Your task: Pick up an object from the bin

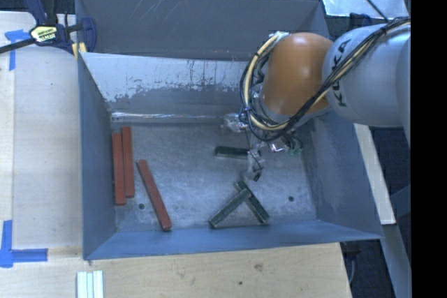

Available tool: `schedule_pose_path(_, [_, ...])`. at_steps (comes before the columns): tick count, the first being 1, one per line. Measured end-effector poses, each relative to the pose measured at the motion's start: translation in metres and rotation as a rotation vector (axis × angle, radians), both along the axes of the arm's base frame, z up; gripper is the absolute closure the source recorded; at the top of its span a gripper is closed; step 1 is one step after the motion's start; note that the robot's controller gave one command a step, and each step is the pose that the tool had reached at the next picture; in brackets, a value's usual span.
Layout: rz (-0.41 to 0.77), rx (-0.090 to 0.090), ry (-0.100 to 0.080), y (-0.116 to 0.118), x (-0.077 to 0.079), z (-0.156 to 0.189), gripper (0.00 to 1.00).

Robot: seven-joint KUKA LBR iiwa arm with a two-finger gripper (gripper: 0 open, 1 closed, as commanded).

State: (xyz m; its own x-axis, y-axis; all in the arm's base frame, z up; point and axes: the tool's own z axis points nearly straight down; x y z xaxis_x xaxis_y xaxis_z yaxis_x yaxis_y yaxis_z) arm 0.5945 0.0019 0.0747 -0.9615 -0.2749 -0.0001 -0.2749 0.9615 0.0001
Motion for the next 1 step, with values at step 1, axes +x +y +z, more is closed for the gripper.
schedule_pose_path(1, [-0.003, 0.001, -0.003, 0.0001, 0.0011, 0.0019, 1.00])
